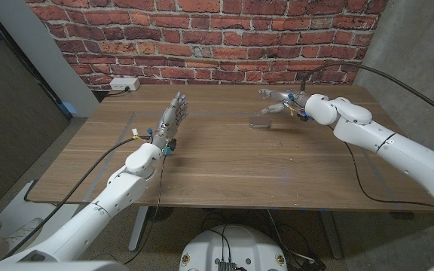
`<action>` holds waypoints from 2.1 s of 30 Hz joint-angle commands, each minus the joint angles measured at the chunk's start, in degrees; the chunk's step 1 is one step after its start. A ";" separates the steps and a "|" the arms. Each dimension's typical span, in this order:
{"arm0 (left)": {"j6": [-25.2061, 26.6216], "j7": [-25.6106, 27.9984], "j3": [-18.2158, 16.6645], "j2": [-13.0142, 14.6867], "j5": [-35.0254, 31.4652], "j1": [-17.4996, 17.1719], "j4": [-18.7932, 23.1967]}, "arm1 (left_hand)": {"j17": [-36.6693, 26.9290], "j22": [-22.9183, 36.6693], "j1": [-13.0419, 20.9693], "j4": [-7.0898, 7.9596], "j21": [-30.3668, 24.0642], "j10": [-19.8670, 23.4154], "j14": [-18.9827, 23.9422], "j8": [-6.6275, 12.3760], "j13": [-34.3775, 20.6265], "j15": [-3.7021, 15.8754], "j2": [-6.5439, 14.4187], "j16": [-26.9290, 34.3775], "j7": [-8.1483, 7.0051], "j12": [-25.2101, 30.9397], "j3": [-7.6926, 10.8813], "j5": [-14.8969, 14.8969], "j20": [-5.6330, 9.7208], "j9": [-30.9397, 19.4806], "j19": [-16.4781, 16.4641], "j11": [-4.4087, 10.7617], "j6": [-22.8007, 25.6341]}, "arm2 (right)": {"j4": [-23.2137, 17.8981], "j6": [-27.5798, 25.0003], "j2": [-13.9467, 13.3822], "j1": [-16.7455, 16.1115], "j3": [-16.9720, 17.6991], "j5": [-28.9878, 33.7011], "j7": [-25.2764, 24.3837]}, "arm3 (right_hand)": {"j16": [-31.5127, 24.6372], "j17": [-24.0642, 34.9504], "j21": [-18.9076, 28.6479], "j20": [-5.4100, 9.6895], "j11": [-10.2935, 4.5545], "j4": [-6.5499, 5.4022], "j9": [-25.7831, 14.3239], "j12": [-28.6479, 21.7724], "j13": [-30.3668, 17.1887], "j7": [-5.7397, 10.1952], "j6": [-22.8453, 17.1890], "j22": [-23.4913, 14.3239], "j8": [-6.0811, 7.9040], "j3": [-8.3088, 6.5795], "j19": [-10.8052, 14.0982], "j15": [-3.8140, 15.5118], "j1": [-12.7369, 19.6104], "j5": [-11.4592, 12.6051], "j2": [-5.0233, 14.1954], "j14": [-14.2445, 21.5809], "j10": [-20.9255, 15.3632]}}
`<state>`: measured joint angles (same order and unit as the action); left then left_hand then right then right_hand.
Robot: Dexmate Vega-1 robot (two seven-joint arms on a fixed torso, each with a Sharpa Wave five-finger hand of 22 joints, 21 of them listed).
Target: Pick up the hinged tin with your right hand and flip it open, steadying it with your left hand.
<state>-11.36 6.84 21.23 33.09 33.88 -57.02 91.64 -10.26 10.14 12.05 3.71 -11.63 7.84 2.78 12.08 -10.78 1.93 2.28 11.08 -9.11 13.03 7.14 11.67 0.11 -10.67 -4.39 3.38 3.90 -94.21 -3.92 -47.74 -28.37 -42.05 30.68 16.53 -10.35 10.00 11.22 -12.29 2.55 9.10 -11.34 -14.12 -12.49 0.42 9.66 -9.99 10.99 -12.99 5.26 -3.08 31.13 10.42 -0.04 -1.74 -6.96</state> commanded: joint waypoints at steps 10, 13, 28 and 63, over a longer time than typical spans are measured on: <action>-0.65 -1.96 0.90 -0.90 0.55 2.05 -2.78 | -0.22 0.11 -0.15 -0.37 0.05 0.47 0.53 -0.05 -0.24 2.87 -0.02 0.05 -0.14 -0.03 0.05 -0.05 -0.06 -0.04 -0.36 -0.08 0.51 | 3.81 1.23 2.53 4.86 -4.36 5.38 5.94 | 0.22 0.29 -0.71 0.58 -0.71 0.28 -0.20 0.20 -0.20 1.17 3.32 -0.20 0.16 -1.61 -2.69 0.43 3.54 0.26 1.46 -2.18 1.38; -0.43 -2.11 0.92 -0.79 0.69 2.09 -2.71 | -0.23 0.11 -0.14 -0.36 0.06 0.55 0.59 -0.09 -0.24 2.83 0.00 0.06 -0.12 -0.03 0.04 -0.06 -0.04 -0.04 -0.34 -0.11 0.51 | 4.67 1.54 2.96 5.41 -4.82 5.75 6.44 | 0.22 0.27 -0.62 0.18 -0.50 0.48 -0.23 0.25 -0.25 0.91 3.58 -0.20 0.30 -2.06 -2.82 0.01 4.75 0.35 1.74 -2.68 1.76; 0.24 -2.49 1.10 -0.50 1.14 1.86 -2.40 | -0.24 0.12 -0.07 -0.36 0.12 0.70 0.60 -0.23 -0.25 2.79 0.07 -0.04 -0.22 -0.15 -0.03 -0.10 -0.09 -0.05 -0.27 -0.31 0.58 | 9.47 3.67 4.48 7.43 -6.55 5.49 8.00 | -0.10 0.26 -0.31 1.01 -1.40 0.82 -0.40 -0.32 -0.86 1.71 3.52 -0.18 0.93 -3.26 -2.84 0.96 9.02 0.21 1.91 -2.99 2.06; 0.68 -2.03 1.43 -1.06 1.22 2.24 -2.99 | -0.26 0.13 0.09 -0.36 0.27 0.91 0.39 -0.55 -0.28 2.56 0.21 -0.22 -0.22 -0.39 -0.19 -0.20 -0.21 -0.06 0.10 -0.41 0.31 | 20.02 5.88 8.42 13.41 -11.90 6.00 9.24 | -0.24 0.32 -0.45 6.91 -5.45 0.01 -0.29 -3.44 -1.57 2.01 4.64 -0.20 0.90 -4.25 -3.30 4.58 15.54 -0.25 2.13 -1.92 -3.25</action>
<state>-10.74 5.11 22.40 32.37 35.00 -55.39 89.49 -10.26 10.14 11.97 3.47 -11.62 8.15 2.76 11.83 -10.78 1.94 2.20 11.08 -9.21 12.67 6.90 11.52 0.10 -10.68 -4.38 3.06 4.41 -75.76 1.61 -39.75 -16.11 -52.50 35.53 26.10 -10.58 10.00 10.77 -5.78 -2.48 9.48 -11.45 -17.00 -13.73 2.37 9.95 -9.99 12.10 -17.01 2.28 1.36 46.04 10.29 1.92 -3.11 -9.56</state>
